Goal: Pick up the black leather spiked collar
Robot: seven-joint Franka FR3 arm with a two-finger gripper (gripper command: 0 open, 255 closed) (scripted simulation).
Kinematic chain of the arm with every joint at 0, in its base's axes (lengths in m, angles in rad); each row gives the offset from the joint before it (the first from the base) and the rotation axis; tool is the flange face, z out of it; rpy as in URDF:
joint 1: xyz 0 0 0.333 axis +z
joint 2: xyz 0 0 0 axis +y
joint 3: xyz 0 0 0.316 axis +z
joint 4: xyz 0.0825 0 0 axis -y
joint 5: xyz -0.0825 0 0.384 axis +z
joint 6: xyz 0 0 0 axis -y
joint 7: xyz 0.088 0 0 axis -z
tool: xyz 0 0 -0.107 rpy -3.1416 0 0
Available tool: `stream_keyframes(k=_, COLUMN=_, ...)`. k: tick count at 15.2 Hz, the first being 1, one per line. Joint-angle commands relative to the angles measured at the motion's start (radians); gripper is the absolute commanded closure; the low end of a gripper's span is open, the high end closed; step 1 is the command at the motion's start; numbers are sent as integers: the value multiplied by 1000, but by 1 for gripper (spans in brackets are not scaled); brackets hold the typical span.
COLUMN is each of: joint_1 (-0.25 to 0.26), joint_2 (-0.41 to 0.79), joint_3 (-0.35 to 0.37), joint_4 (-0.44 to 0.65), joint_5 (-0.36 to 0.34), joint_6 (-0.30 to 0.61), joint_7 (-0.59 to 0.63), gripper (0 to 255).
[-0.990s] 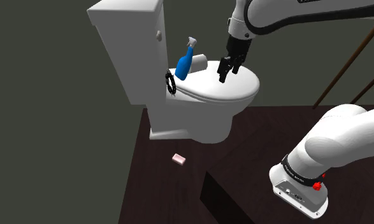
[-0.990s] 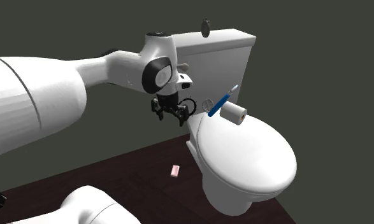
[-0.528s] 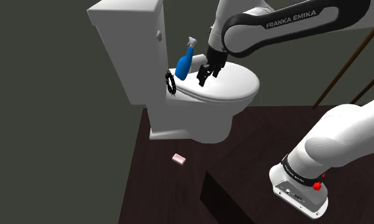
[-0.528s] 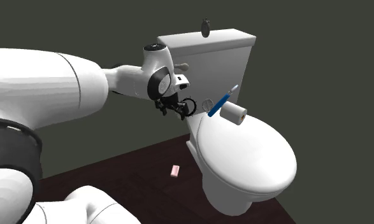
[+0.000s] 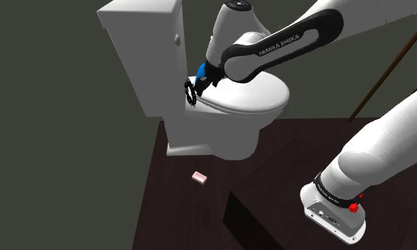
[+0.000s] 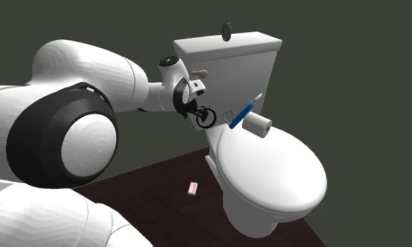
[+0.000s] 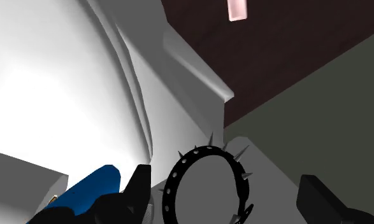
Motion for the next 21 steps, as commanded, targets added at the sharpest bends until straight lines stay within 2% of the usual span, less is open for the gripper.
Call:
stream_keyframes(k=1, joint_1=-16, joint_2=68, joint_3=28, joint_4=31, joint_5=-77, joint_6=72, joint_7=71, gripper=0)
stream_keyframes(k=4, joint_1=-34, joint_2=178, joint_3=55, joint_4=108, joint_5=-235, joint_6=141, joint_7=203, gripper=0)
stream_keyframes(k=6, joint_1=-29, joint_2=248, joint_3=55, joint_4=166, joint_5=-348, joint_6=171, joint_7=295, gripper=0)
stream_keyframes(k=13, joint_1=-13, joint_2=310, joint_3=26, joint_4=145, joint_5=-467, joint_6=239, joint_7=397, gripper=0)
stream_keyframes(k=15, joint_1=-11, joint_2=315, joint_3=22, joint_4=144, joint_5=-478, joint_6=245, joint_7=407, gripper=0)
stream_keyframes(k=16, joint_1=-12, joint_2=314, joint_3=22, joint_4=142, joint_5=-477, joint_6=247, joint_7=405, gripper=255)
stream_keyframes(k=21, joint_1=-12, joint_2=315, joint_3=21, joint_4=142, joint_5=-478, joint_6=247, joint_7=405, gripper=255)
